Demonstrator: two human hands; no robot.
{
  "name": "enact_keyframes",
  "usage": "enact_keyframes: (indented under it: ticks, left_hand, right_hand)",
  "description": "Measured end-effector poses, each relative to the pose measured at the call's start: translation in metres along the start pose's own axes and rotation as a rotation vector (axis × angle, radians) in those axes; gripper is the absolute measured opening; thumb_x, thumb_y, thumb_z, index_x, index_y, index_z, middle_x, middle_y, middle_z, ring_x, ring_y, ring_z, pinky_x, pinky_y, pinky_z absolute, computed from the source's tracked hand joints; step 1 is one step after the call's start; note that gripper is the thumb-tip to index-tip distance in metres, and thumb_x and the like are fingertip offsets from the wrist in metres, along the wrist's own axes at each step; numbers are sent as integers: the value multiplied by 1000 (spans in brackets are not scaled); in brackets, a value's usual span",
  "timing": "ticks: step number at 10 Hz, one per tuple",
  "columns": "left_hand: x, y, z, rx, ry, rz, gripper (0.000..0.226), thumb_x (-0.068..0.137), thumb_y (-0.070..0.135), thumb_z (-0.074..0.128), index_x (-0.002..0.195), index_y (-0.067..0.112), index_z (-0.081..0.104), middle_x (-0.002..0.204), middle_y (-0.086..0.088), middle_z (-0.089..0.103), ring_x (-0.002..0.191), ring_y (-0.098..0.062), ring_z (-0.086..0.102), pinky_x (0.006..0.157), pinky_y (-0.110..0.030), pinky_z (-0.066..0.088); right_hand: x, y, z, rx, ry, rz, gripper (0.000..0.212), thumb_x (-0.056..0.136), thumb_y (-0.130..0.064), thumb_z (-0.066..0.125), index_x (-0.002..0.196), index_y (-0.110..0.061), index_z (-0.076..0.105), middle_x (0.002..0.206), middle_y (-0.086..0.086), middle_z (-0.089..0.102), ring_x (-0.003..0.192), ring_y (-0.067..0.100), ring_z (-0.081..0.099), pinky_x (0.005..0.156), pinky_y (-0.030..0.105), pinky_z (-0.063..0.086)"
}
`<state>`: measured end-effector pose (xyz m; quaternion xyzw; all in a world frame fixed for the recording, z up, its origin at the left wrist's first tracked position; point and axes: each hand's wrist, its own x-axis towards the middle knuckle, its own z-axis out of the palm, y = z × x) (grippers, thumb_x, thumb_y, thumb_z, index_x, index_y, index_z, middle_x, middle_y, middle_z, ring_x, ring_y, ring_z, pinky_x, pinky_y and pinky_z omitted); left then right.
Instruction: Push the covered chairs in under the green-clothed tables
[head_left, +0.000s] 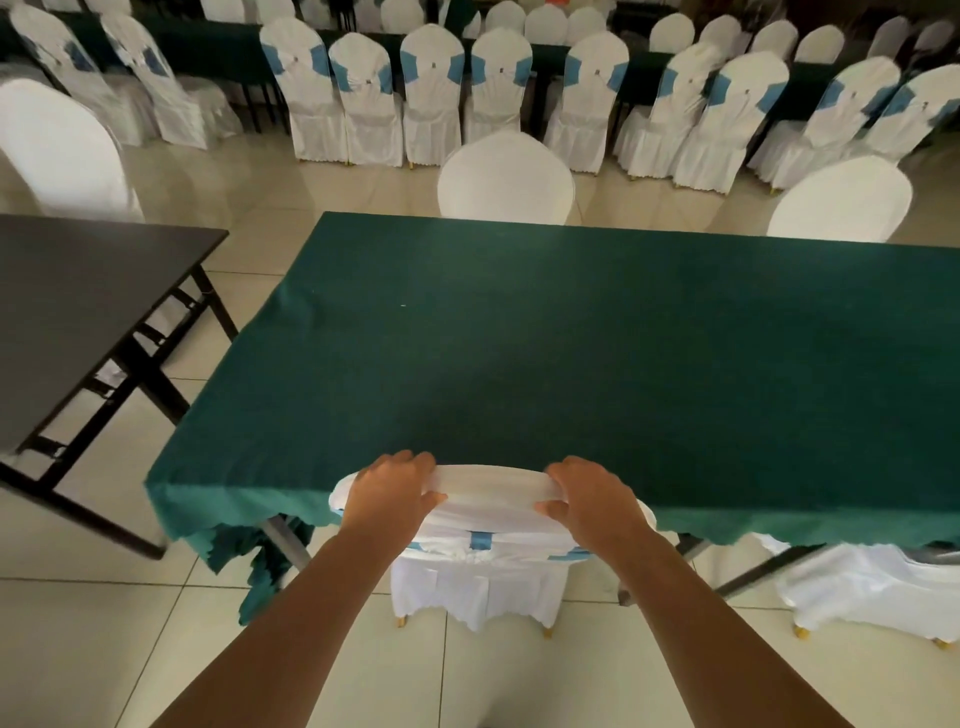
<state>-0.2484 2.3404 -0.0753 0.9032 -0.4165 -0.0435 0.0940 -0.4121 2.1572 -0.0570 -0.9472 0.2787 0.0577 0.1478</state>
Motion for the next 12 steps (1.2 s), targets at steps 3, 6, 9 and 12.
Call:
enact_keyframes:
  ticks: [3, 6, 9, 12]
  left_hand:
    - [22, 4, 4, 17, -6, -6, 34, 91, 49, 58, 111, 21, 56, 98, 1, 62, 91, -18, 58, 75, -28, 46]
    - [-1, 15, -8, -72, -48, -28, 40, 94, 31, 54, 130, 17, 48, 125, -3, 57, 114, -23, 54, 90, -35, 49]
    - [-111, 31, -33, -143, -45, 52, 49, 94, 44, 51, 137, 22, 42, 121, -3, 64, 112, -22, 59, 89, -39, 51]
    - [-173, 66, -101, -71, 71, 80, 53, 87, 67, 47, 122, 28, 59, 116, 5, 68, 104, -19, 63, 88, -36, 52]
  right_hand:
    - [23, 15, -8, 6, -51, -13, 37, 91, -46, 61, 122, -24, 59, 114, -3, 61, 101, 15, 57, 88, 28, 46]
    - [-11, 0, -10, 43, 69, 30, 38, 94, -33, 60, 129, -21, 51, 122, 1, 60, 112, 21, 58, 96, 36, 50]
    - [-128, -26, -22, 157, 87, 83, 49, 94, -41, 57, 137, -20, 46, 132, 3, 60, 116, 21, 58, 99, 36, 47]
    - [-224, -41, -92, 162, 177, 65, 40, 87, -46, 63, 121, -25, 62, 111, -1, 70, 89, 17, 65, 84, 33, 52]
